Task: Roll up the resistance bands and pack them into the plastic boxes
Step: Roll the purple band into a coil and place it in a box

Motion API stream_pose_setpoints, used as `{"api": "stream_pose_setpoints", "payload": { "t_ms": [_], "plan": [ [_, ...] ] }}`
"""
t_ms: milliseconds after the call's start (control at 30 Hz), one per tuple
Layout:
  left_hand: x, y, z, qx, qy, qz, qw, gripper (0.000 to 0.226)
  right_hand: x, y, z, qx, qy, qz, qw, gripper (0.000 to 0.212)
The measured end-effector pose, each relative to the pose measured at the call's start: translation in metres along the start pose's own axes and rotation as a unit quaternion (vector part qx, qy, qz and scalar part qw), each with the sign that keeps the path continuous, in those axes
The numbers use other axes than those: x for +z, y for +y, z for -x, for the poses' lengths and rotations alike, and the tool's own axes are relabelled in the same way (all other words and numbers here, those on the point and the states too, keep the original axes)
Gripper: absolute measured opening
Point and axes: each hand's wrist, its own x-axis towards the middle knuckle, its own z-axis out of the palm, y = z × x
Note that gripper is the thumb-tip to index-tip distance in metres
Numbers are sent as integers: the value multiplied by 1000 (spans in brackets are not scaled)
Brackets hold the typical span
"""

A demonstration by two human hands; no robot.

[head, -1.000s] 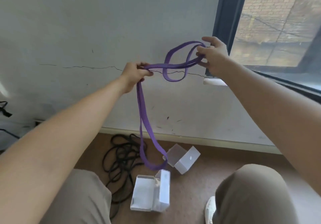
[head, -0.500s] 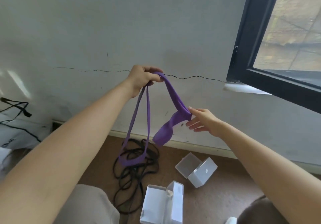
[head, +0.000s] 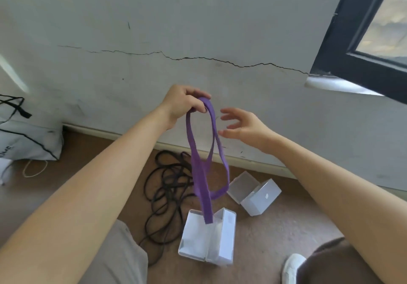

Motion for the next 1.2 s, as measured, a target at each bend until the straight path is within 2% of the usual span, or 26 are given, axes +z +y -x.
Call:
{"api": "stream_pose_setpoints", "payload": {
  "t_ms": [67,133,200,267,333,467,600,700,900,1000,1100,1200],
  "plan": [
    [4,4,2,31,-33,-29,999,37,11,-11,-6,-56,5,26,998,55],
    [3,7,0,60,-28,-23,998,39,17,-20,-12,-89,46,56,993,36],
    [-3,5,-3,83,-21,-28,996,40,13,-26,-17,-100,94,84,987,19],
    [-13,1,-3,98,-26,-61,993,42,5,-29,-20,-101,125,78,984,14],
    [-22,-4,-1,107,-44,-90,989,44,-2,-33,-20,-105,132,68,983,18],
    [-28,-9,6,105,-73,-133,983,45,-10,-35,-17,-118,86,99,984,24],
    [-24,-14,6,82,-50,-31,995,49,-5,-24,-20,-115,70,78,988,22],
    [-14,-11,4,92,-1,-9,996,33,5,-23,-24,-110,75,71,989,24],
    [3,3,7,142,34,41,988,13,2,-32,-20,-78,126,-84,985,15],
    [6,8,10,151,62,64,984,14,6,-36,-16,-74,98,-115,986,17],
    [8,11,13,158,89,55,982,12,12,-38,-11,-66,61,-155,984,29],
    [12,20,17,132,82,176,972,16,16,-42,-7,-68,27,-187,980,36]
  ]
}}
